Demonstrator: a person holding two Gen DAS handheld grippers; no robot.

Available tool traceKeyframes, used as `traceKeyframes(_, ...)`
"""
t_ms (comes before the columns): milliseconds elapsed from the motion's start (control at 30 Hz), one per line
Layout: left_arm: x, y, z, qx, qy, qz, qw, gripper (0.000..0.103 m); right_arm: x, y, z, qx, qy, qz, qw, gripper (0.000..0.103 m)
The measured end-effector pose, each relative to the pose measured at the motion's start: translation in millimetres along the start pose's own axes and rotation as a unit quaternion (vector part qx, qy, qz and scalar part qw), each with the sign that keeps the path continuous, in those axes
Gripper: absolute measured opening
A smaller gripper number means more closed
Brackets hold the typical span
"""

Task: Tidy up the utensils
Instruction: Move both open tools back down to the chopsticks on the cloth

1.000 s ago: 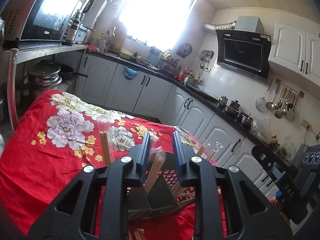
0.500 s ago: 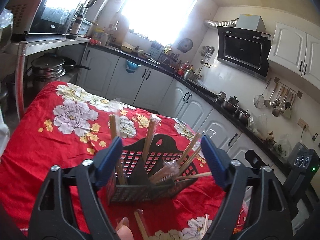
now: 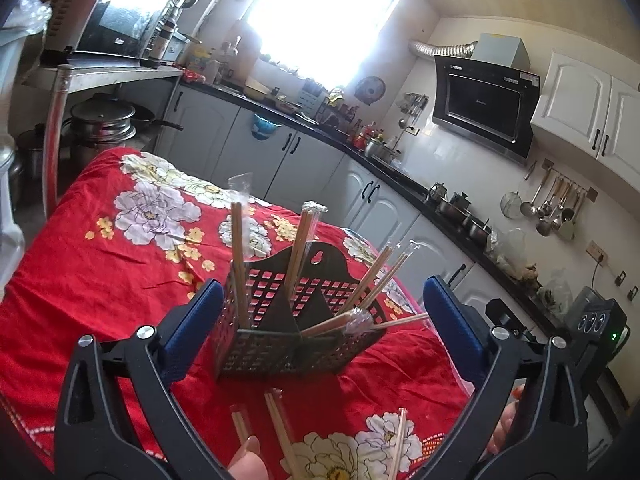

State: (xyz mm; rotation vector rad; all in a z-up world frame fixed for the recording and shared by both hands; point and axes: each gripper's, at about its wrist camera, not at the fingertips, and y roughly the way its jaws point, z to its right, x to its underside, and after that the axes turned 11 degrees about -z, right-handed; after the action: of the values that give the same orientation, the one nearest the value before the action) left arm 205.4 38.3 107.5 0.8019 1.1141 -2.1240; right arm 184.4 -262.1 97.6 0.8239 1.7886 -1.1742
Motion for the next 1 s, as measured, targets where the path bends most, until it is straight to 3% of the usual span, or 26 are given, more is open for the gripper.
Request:
traceKeyframes(500, 29.4, -14.3, -22.5, -0.026, -0.031, -0.009, 0.9991, 0.092, 20.2, -12.0, -6.4, -0.005, -0.004, -0.024, 1.0, 0.064)
traceKeyframes(1000, 56.0, -20.0, -47.1, -0.059, -0.04, -0.029, 0.9971, 0.092, 53.3, 7.3, -28.4, -0.023, -0.023, -0.083, 0.996, 0.065)
